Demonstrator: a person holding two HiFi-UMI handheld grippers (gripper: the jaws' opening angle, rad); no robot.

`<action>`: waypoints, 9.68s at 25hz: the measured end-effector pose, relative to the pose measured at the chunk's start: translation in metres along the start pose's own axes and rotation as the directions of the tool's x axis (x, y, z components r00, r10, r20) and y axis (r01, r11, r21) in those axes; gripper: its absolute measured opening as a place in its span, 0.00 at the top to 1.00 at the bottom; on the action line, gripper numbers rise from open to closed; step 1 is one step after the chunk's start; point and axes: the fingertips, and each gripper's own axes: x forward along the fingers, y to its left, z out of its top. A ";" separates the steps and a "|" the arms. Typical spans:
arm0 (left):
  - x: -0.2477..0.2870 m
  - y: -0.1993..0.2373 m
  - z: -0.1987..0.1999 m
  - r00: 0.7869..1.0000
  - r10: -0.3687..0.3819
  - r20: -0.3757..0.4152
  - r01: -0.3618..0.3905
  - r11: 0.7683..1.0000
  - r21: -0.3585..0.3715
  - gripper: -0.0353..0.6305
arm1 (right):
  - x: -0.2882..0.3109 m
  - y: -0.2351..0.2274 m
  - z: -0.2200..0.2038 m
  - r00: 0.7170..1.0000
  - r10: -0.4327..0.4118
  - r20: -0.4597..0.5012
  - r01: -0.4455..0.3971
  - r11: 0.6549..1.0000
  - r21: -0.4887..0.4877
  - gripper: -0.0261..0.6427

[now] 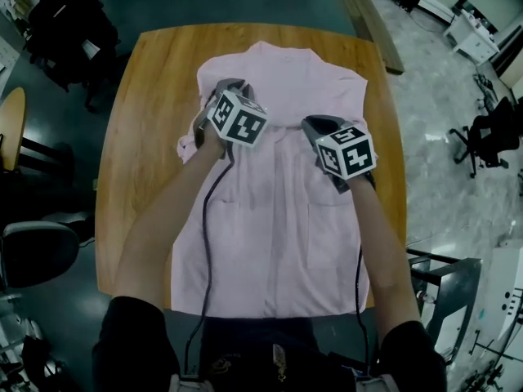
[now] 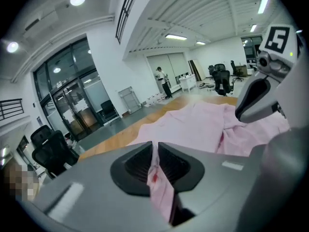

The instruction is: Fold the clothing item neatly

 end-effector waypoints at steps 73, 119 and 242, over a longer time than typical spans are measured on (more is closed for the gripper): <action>0.074 0.045 -0.072 0.963 -0.227 -0.142 0.218 0.973 -0.076 0.94 | 0.089 -0.093 0.018 0.998 -0.009 -0.058 0.018 0.987 0.157 0.86; -0.024 0.042 -0.074 0.990 -0.081 -0.112 0.058 0.979 -0.194 0.94 | -0.029 -0.127 -0.028 0.996 -0.081 -0.035 0.083 0.995 0.050 0.81; -0.115 -0.156 -0.168 0.741 -0.541 -0.398 0.566 0.822 -0.063 0.75 | -0.043 0.106 -0.157 0.835 0.378 -0.400 -0.519 0.783 -0.343 0.76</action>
